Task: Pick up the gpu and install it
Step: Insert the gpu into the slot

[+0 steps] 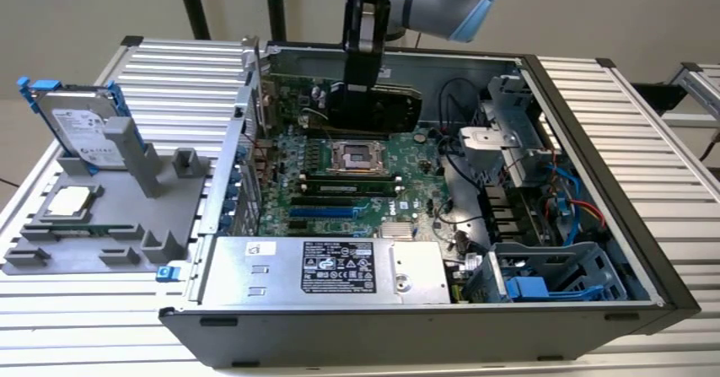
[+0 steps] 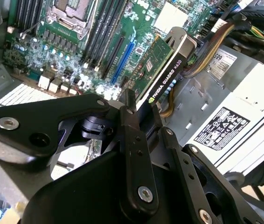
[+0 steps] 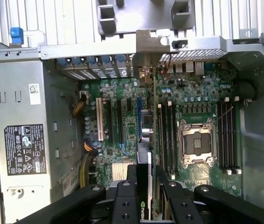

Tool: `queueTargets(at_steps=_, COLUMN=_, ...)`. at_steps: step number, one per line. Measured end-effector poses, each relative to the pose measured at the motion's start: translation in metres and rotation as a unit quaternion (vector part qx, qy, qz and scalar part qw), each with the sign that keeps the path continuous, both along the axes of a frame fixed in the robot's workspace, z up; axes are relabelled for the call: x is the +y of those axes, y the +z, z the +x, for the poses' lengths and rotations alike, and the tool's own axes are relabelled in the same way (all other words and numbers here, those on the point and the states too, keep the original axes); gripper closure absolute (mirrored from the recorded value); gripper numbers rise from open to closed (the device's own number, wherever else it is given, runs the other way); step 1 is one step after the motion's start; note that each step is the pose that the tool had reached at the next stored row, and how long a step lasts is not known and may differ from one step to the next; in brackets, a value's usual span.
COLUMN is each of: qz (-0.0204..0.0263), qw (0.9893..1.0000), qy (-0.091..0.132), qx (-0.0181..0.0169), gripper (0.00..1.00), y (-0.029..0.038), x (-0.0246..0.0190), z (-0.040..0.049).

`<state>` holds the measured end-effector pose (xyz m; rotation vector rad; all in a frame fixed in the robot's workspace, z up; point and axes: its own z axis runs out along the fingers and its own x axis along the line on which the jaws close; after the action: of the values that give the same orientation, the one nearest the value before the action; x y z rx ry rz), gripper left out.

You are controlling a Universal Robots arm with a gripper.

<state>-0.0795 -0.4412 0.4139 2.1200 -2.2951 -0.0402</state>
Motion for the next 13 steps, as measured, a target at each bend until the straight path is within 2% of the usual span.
queueTargets(at_steps=13, qz=0.0001, qw=1.0, qy=0.0, qx=0.0, gripper=1.0, y=-0.003, x=0.0, z=0.0)
